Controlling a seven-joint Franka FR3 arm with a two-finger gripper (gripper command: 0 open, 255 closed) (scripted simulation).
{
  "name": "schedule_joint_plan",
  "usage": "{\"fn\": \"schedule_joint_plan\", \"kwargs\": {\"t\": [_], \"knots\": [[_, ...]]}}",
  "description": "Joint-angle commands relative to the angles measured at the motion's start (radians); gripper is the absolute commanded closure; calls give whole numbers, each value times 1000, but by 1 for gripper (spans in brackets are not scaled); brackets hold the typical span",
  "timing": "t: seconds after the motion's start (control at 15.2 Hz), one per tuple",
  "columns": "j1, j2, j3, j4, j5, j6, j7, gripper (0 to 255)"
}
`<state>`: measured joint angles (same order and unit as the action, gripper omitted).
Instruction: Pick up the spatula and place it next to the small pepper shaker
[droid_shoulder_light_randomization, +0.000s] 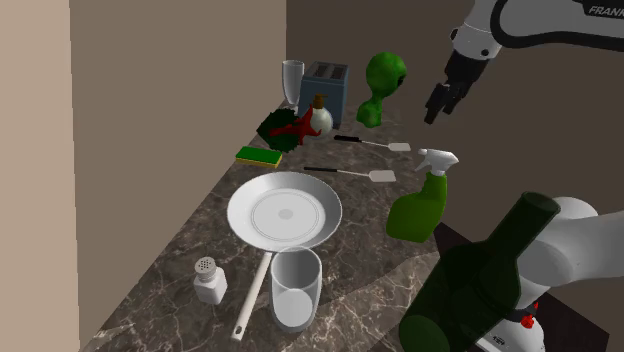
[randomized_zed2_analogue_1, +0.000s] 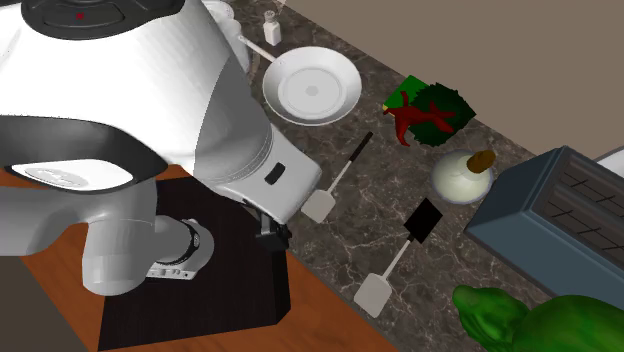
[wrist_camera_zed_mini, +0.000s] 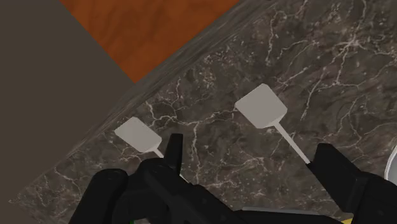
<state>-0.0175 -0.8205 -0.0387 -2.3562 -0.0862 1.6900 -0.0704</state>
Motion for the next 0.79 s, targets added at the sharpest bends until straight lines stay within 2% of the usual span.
{"fn": "schedule_joint_plan", "kwargs": {"t": [0.0,0.73], "knots": [[0,0,0,0,0,0,0,0],[164,322,-47,4,43,270,-302,0]]}}
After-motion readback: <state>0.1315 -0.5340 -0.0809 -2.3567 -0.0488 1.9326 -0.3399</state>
